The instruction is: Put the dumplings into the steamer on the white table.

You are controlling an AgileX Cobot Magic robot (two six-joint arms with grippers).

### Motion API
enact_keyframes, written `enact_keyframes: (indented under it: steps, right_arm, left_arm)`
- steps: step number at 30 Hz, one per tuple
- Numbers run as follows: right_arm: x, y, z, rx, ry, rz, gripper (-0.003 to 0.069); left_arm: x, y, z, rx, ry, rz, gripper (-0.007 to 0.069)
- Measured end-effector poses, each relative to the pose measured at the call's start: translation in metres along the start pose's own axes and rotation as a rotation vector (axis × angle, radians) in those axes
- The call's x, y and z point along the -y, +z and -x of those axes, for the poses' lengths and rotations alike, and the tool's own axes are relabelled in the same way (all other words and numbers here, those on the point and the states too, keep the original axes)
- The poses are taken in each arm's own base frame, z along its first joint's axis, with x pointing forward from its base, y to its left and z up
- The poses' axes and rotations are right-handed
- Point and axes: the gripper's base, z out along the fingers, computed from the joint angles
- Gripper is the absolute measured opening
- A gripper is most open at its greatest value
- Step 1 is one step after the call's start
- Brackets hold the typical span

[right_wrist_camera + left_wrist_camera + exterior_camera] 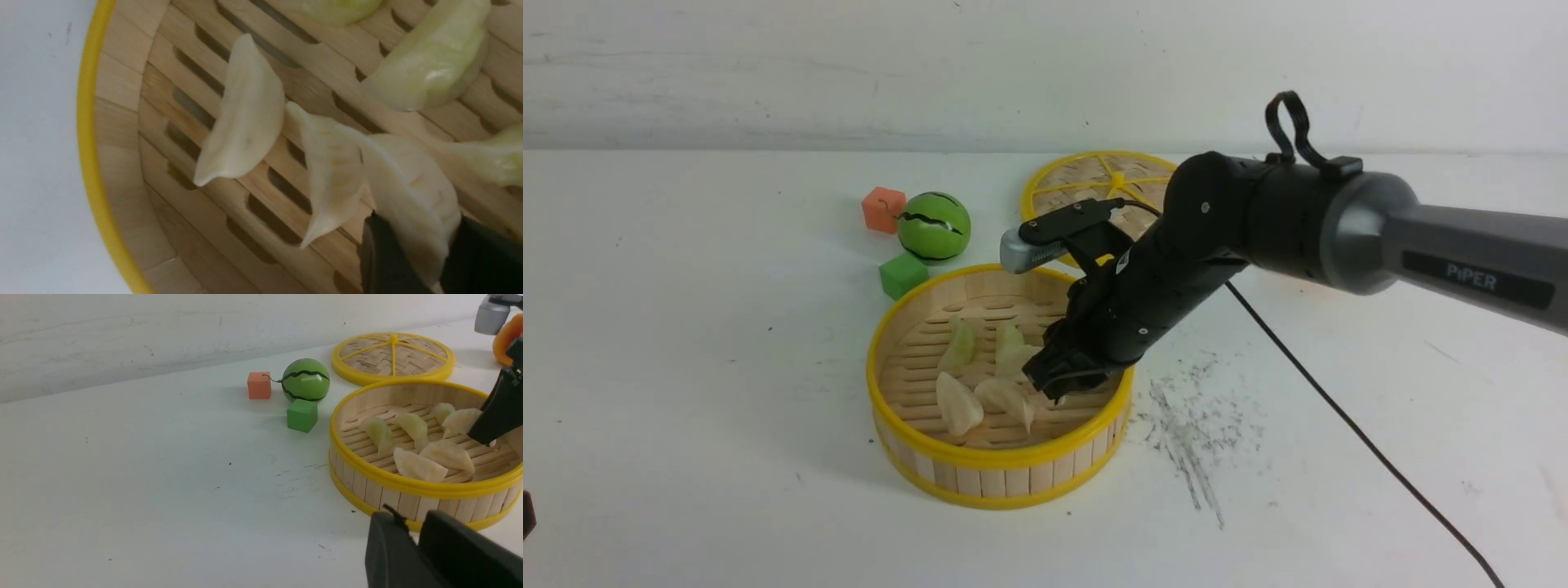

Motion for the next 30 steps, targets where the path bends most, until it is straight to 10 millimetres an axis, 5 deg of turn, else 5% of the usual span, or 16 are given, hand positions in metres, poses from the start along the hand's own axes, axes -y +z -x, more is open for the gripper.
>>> enact_keyframes:
  steps: [8, 14, 18, 22, 24, 26, 27, 30]
  right_arm:
    - [0.001, 0.0, 0.0, -0.005, 0.001, -0.014, 0.0355]
    - [-0.002, -0.012, 0.007, -0.015, -0.03, -0.013, 0.0371]
    - [-0.011, -0.057, 0.027, 0.016, -0.113, -0.042, 0.0351]
    - [-0.022, -0.141, 0.046, 0.07, -0.231, -0.17, 0.025]
    - [-0.026, -0.172, 0.047, 0.088, -0.246, -0.224, 0.0204]
    - [-0.033, -0.229, 0.041, 0.126, -0.23, -0.328, 0.0119]
    - [-0.034, -0.233, 0.04, 0.128, -0.232, -0.336, 0.0112]
    - [-0.04, -0.29, 0.021, 0.166, -0.162, -0.456, 0.0008]
  left_arm:
    - [-0.001, -0.005, 0.001, 0.03, -0.006, 0.001, 0.0112]
    - [-0.002, -0.008, 0.001, 0.047, -0.01, 0.003, 0.0112]
    - [-0.002, -0.008, 0.001, 0.047, -0.01, 0.003, 0.0112]
    - [-0.002, -0.008, 0.001, 0.047, -0.01, 0.003, 0.0113]
    - [-0.002, -0.008, 0.001, 0.048, -0.01, 0.003, 0.0115]
    - [-0.002, -0.008, 0.001, 0.049, -0.01, 0.003, 0.012]
    - [-0.002, -0.008, 0.001, 0.049, -0.01, 0.003, 0.012]
    - [-0.001, -0.008, 0.002, 0.061, -0.01, -0.003, 0.0123]
